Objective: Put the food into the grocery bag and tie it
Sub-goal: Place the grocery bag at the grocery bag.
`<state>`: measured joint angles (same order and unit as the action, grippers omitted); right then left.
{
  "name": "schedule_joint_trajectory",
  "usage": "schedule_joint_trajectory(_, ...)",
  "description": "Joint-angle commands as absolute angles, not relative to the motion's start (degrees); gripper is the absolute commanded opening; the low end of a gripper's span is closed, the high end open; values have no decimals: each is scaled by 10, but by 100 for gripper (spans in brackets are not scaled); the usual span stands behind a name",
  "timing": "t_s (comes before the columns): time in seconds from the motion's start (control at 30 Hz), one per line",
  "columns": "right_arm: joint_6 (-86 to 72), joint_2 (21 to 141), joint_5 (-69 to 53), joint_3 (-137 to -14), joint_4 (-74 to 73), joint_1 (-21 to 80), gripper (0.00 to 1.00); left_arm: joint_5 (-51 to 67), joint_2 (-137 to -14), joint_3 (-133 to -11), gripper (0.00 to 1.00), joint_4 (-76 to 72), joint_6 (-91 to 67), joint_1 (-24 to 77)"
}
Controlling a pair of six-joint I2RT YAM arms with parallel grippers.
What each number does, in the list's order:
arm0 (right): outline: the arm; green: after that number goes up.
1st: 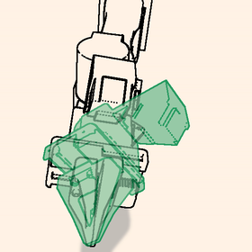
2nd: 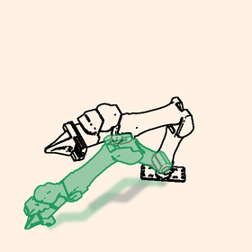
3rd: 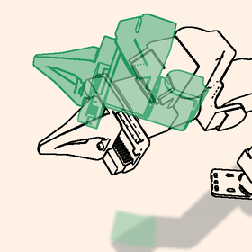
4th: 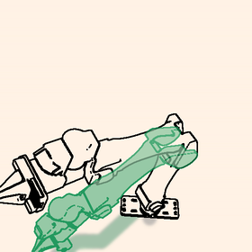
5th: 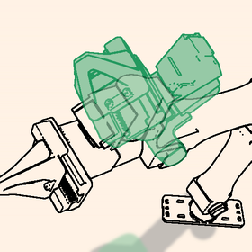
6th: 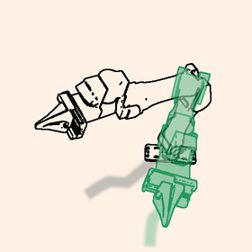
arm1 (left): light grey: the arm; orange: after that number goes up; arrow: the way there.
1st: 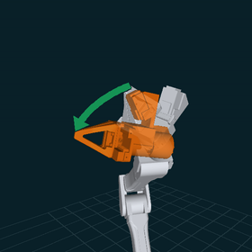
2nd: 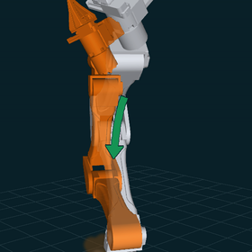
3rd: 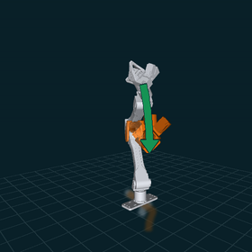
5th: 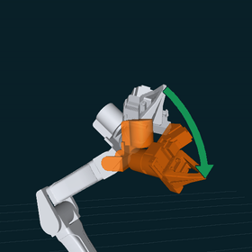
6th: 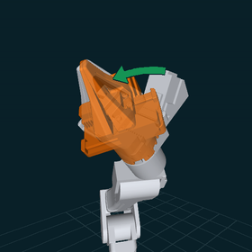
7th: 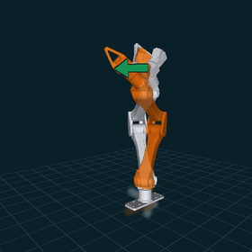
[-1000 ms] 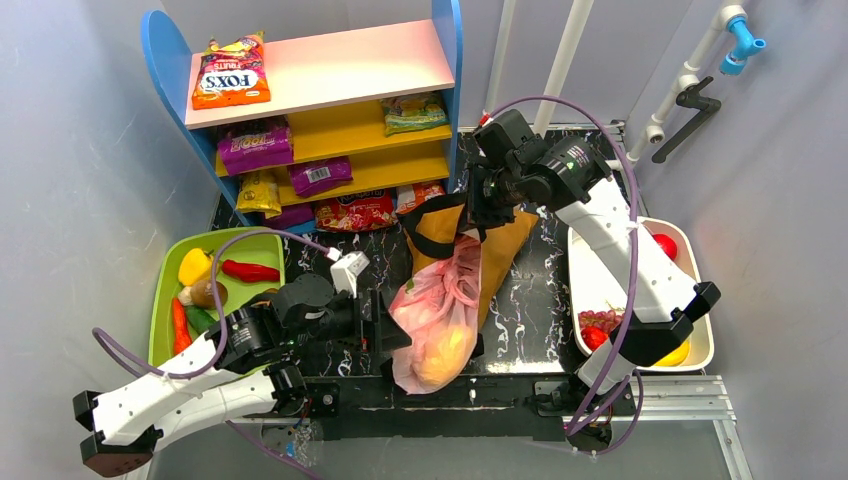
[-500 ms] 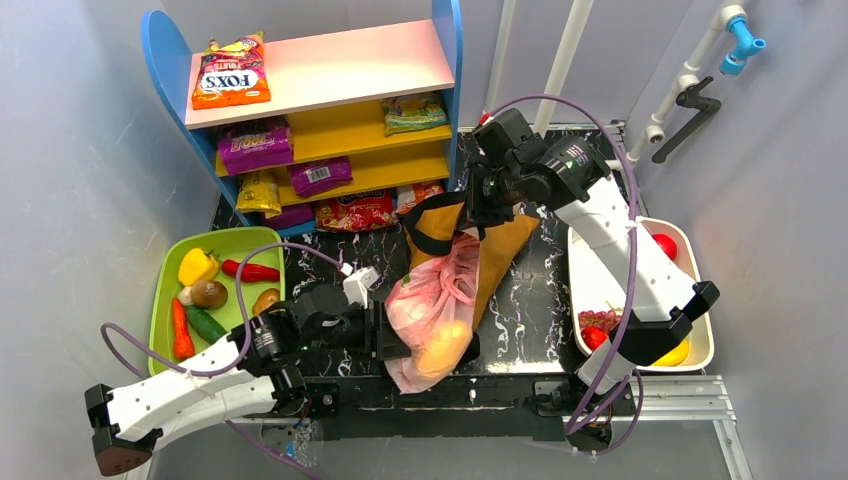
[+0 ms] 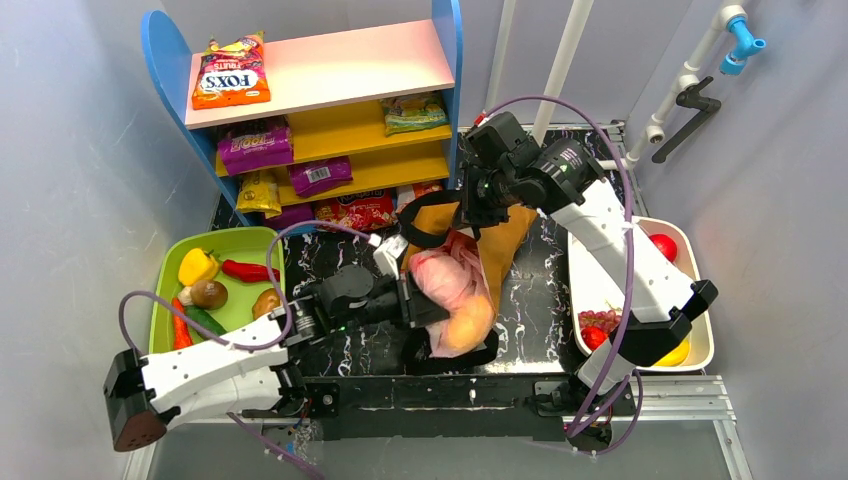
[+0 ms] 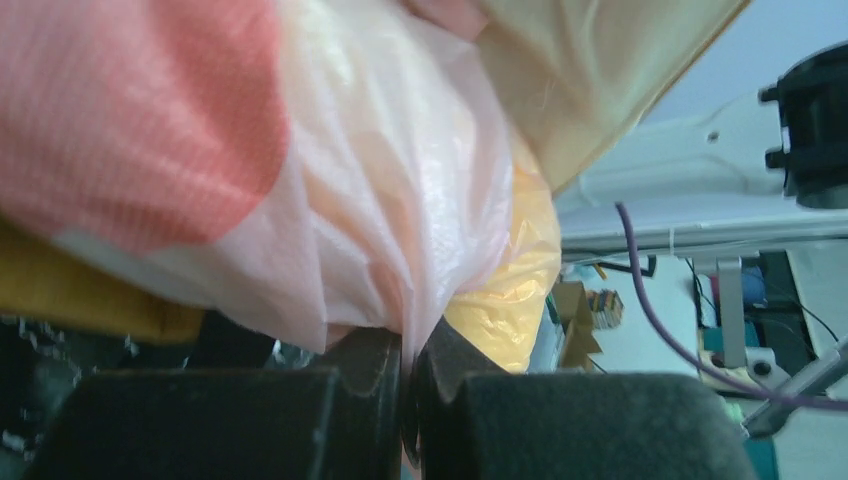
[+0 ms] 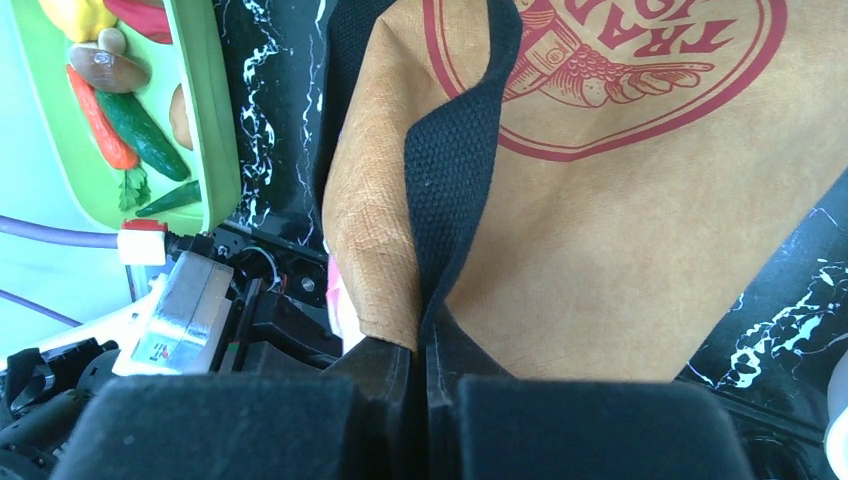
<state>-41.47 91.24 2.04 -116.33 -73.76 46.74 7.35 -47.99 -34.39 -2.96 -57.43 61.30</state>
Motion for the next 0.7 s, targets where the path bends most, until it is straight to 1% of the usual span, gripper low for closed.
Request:
schedule_joint_trajectory(0.0, -442, 888, -30, -1184, -674, 495, 1, -20, -553, -425, 0, -110, -531, 608)
schedule_joint_trajectory(0.1, -443, 887, -26, -1194, -679, 506, 1, -45, -607, -453, 0, -122, -506, 609)
schedule_joint_trajectory(0.17, -441, 876, 25, -1196, -700, 508, 1, -71, -636, -469, 0, -143, -481, 609)
schedule_joint_trajectory(0.2, -433, 869, 33, -1190, -702, 508, 1, -67, -653, -479, 4, -138, -480, 609)
schedule_joint_trajectory(0.23, -427, 868, 42, -1191, -709, 508, 1, -71, -653, -480, 4, -128, -492, 610)
schedule_joint_trajectory(0.27, -425, 863, 45, -1190, -710, 505, 1, -85, -645, -470, 7, -117, -494, 610)
schedule_joint_trajectory(0.3, -425, 858, 27, -1188, -703, 503, 1, -115, -643, -465, 25, -91, -494, 611)
schedule_joint_trajectory(0.33, -426, 854, 7, -1188, -691, 503, 1, -149, -663, -481, 50, -32, -479, 611)
schedule_joint_trajectory(0.37, -432, 850, -19, -1190, -682, 503, 1, -173, -710, -511, 61, 24, -452, 611)
schedule_joint_trajectory(0.4, -434, 849, -29, -1197, -681, 503, 1, -185, -749, -530, 69, 47, -425, 611)
schedule_joint_trajectory(0.43, -434, 847, -28, -1203, -682, 503, 1, -178, -779, -549, 73, 57, -408, 611)
schedule_joint_trajectory(0.47, -432, 845, -20, -1211, -684, 502, 1, -173, -782, -555, 74, 69, -410, 611)
schedule_joint_trajectory(0.57, -424, 843, 21, -1219, -688, 496, 1, -167, -716, -566, 78, 135, -417, 611)
schedule_joint_trajectory(0.6, -424, 844, 25, -1219, -688, 492, 1, -167, -694, -575, 86, 158, -415, 611)
schedule_joint_trajectory(0.63, -423, 846, 28, -1219, -687, 490, 1, -168, -676, -589, 96, 186, -407, 611)
schedule_joint_trajectory(0.67, -423, 849, 30, -1218, -685, 486, 1, -167, -661, -609, 98, 221, -398, 611)
